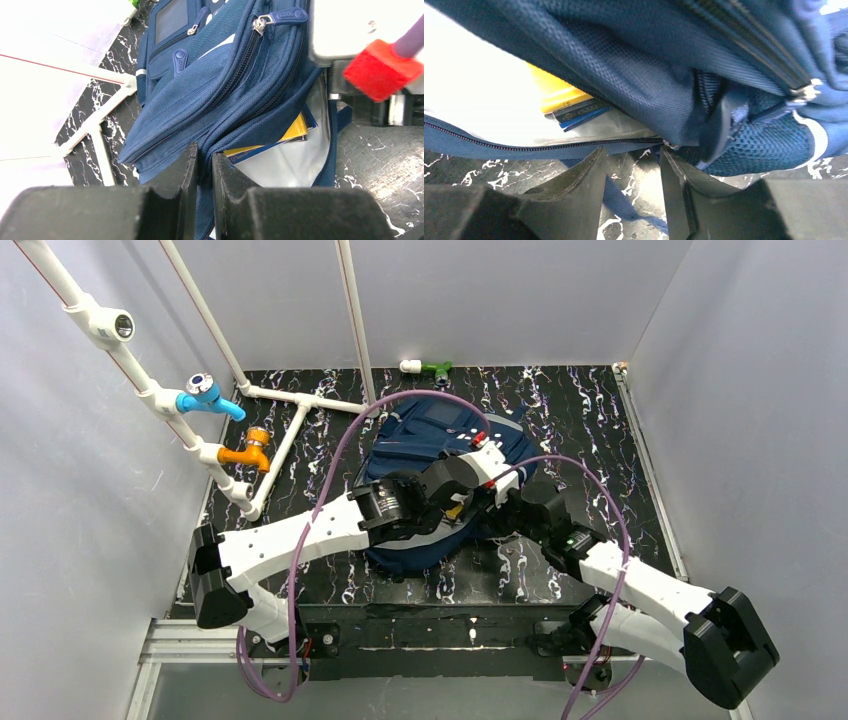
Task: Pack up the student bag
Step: Zip the student bag at the center of the board.
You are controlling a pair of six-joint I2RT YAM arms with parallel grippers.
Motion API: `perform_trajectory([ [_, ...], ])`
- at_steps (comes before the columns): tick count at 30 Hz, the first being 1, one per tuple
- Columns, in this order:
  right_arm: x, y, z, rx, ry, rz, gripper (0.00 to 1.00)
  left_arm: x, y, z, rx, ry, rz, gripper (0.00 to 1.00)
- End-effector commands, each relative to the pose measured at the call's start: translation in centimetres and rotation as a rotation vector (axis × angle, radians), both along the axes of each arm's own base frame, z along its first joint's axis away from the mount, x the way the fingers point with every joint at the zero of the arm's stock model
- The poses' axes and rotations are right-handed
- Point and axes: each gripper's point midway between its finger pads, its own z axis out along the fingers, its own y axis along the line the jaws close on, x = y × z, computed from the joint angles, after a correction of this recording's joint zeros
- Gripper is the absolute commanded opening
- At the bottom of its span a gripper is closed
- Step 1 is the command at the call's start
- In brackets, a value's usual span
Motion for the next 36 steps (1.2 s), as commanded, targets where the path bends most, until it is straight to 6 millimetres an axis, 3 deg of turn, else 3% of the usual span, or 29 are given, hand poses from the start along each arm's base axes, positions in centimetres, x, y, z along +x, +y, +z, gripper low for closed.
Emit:
perform_trajectory([
  [1,1.1,-0.1,3.4,0.044,-0.135,-0.015,0.53,0.6,3.2,7.9,-0.193,-0.130,0.090,0.00],
  [8,1.0,1.2,3.2,0.105,-0.077,0.009,0.64,0.4,3.4,9.1,-0.238,-0.121,0.079,0.00],
  [13,1.4,2.5,3.3,0.150,-0.041,0.041,0.63,0.3,3.1,9.4,-0.252,-0.108,0.065,0.00],
  [18,1.9,2.4,2.1,0.150,0.002,0.029,0.60,0.1,2.9,9.3,-0.258,-0.098,0.059,0.00],
  [22,1.6,2.4,1.0,0.129,0.013,0.053,0.50,0.0,2.6,9.1,-0.270,-0.082,0.051,0.00],
  [27,0.3,3.6,1.0,0.170,0.067,0.126,0.13,0.0,2.0,8.1,-0.264,-0.057,0.046,0.00],
  [29,-0.4,3.5,0.9,0.191,0.115,0.113,0.03,-0.1,1.8,7.5,-0.259,-0.043,0.046,0.00],
  [36,-3.4,5.7,2.7,0.382,0.317,0.131,0.01,-0.1,0.7,5.9,-0.263,0.003,0.033,0.00],
])
